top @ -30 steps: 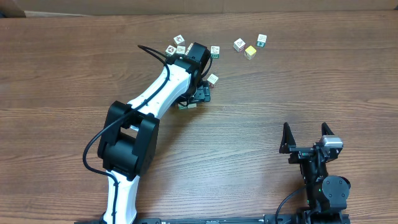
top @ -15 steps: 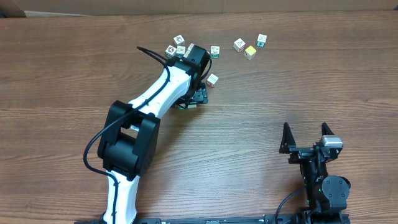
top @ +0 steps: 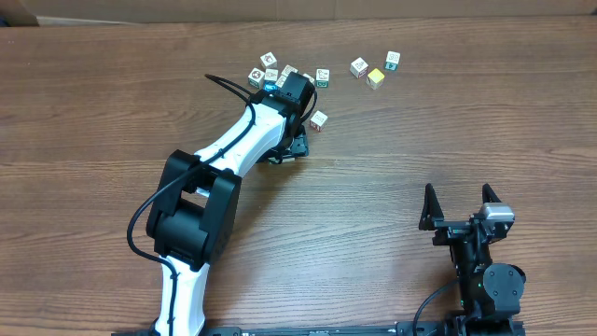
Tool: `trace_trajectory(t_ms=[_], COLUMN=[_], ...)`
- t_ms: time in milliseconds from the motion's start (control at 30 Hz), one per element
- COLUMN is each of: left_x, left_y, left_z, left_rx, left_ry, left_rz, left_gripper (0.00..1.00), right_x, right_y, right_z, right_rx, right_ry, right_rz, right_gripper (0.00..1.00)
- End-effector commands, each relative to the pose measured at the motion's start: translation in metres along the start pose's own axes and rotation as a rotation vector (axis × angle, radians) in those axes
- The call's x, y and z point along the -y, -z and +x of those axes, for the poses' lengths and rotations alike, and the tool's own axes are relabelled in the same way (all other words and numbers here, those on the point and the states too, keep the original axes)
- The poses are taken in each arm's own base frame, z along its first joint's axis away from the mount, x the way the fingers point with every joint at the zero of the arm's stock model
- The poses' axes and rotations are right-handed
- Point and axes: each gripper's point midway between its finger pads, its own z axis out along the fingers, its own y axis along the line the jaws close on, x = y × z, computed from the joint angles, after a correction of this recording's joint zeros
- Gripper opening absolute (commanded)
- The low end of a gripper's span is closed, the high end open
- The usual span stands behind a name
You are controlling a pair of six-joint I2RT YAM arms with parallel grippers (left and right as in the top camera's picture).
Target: Form a horizontal line
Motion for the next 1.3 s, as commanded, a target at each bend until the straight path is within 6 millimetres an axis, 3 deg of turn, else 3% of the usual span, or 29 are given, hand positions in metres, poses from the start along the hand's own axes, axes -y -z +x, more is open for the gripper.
trace_trajectory(t_ms=[0,233,1267], left_x=[-0.007,-0.006,0.007], left_y=[-0.012,-0.012,-0.012], left_z=[0.004,0.004,0.008], left_rx=[-0.014,-0.018,-0.042], left_ry=[0.005,0.005,-0.036], left_rz=[-0.033,-0.029,0.041], left_gripper=[0.7,0.6,0.64], right_x=[-0.002,-0.002,-0.002], right_y=[0.0,0.0,0.0], right_z=[0.003,0.003,0.003], right_rx=[0.0,0.0,0.0], right_ry=[0.004,0.004,0.004], right_rz=[-0.011,-0.011,-0.011], right_gripper=[1.0,1.0,1.0])
